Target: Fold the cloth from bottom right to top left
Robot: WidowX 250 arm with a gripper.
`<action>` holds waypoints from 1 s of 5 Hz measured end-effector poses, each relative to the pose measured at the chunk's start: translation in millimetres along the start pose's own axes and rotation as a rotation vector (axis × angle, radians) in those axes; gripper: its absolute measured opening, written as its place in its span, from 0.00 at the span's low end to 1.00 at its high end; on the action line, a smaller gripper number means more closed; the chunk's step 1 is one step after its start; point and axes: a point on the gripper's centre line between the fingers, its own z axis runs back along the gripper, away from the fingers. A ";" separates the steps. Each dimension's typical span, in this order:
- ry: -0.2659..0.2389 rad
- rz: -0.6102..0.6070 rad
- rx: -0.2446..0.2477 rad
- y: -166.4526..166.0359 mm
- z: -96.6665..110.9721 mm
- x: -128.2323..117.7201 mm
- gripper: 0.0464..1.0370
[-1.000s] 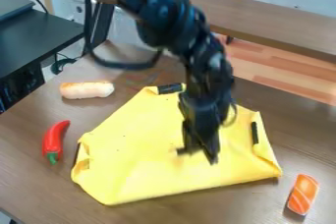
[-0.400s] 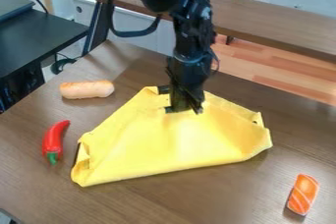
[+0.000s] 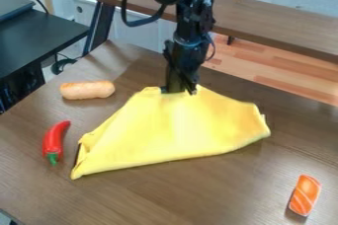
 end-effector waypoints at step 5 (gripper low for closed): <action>0.029 -0.072 0.007 22.4 -16.4 21.2 0.42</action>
